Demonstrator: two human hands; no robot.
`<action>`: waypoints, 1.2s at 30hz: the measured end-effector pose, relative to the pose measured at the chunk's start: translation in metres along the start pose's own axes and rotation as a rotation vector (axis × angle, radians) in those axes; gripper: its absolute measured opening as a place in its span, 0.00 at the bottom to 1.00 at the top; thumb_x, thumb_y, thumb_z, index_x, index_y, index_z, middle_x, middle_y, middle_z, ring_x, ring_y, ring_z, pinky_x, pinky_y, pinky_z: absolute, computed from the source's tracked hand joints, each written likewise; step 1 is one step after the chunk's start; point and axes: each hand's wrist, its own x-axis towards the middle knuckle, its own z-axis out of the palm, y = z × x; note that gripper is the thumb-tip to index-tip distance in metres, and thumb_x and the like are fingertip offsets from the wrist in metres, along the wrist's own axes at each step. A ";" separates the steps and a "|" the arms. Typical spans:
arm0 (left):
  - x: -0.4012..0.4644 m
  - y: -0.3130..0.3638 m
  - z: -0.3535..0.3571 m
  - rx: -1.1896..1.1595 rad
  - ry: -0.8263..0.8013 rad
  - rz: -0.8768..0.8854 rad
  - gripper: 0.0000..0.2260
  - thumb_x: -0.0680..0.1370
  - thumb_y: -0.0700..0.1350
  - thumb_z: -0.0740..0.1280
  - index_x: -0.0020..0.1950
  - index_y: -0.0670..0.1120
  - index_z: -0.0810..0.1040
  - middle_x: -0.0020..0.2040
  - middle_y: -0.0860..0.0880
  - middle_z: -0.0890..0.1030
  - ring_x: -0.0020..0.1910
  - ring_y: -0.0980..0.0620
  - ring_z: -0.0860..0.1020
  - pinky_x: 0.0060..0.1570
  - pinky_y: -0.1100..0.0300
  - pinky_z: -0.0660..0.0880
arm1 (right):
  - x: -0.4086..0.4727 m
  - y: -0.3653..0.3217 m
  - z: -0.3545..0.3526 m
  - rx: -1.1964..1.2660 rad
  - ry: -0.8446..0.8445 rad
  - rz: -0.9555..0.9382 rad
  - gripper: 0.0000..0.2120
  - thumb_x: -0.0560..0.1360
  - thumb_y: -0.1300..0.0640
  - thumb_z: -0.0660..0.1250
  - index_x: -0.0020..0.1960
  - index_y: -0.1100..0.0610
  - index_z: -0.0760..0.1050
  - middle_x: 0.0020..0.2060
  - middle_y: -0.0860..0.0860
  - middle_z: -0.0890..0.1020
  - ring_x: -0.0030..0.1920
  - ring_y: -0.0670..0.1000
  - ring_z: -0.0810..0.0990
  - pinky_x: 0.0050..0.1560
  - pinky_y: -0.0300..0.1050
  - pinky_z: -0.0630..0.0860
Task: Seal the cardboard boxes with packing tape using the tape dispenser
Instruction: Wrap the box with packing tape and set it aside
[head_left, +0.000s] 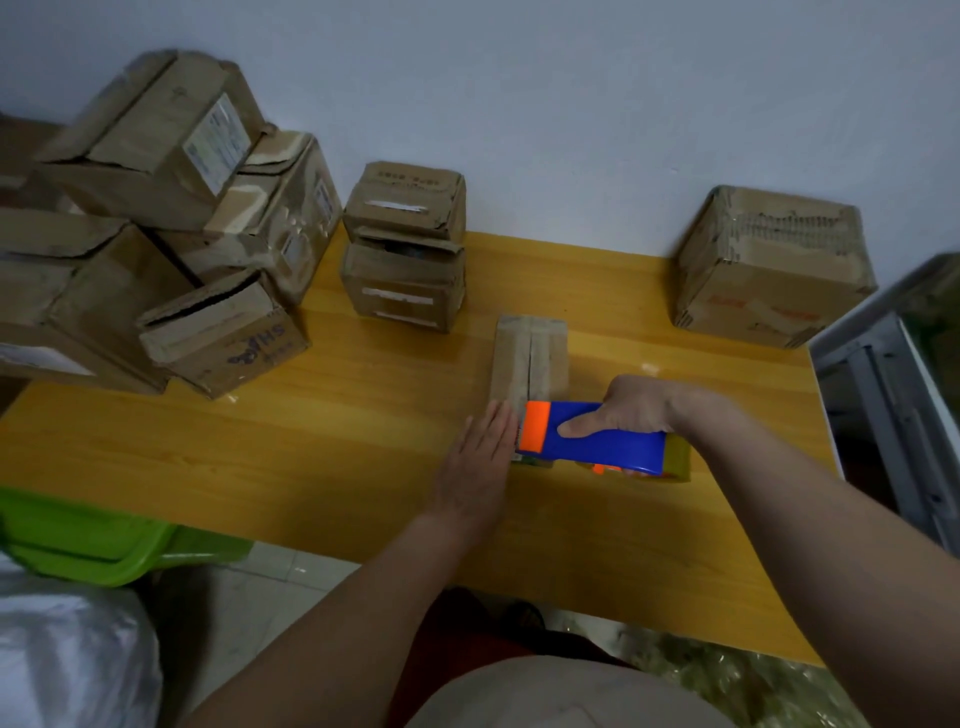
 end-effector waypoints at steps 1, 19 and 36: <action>0.000 -0.002 0.001 0.053 -0.002 -0.002 0.31 0.80 0.36 0.51 0.73 0.45 0.32 0.78 0.46 0.38 0.72 0.51 0.30 0.71 0.53 0.32 | 0.000 0.002 0.000 0.000 0.001 -0.008 0.27 0.65 0.39 0.74 0.49 0.62 0.76 0.39 0.58 0.84 0.34 0.55 0.84 0.38 0.46 0.81; 0.001 0.013 -0.020 0.108 -0.072 0.015 0.35 0.76 0.50 0.58 0.79 0.49 0.44 0.79 0.41 0.45 0.78 0.45 0.42 0.71 0.52 0.31 | -0.005 0.059 -0.020 -0.117 0.041 0.049 0.24 0.65 0.36 0.73 0.44 0.56 0.75 0.39 0.53 0.82 0.40 0.53 0.80 0.42 0.43 0.75; 0.020 0.024 -0.015 0.156 -0.182 0.099 0.42 0.76 0.59 0.60 0.77 0.50 0.34 0.77 0.44 0.33 0.75 0.46 0.30 0.73 0.50 0.33 | -0.007 0.086 -0.029 -0.194 -0.056 0.053 0.27 0.64 0.33 0.71 0.49 0.55 0.77 0.46 0.52 0.81 0.50 0.54 0.80 0.58 0.51 0.75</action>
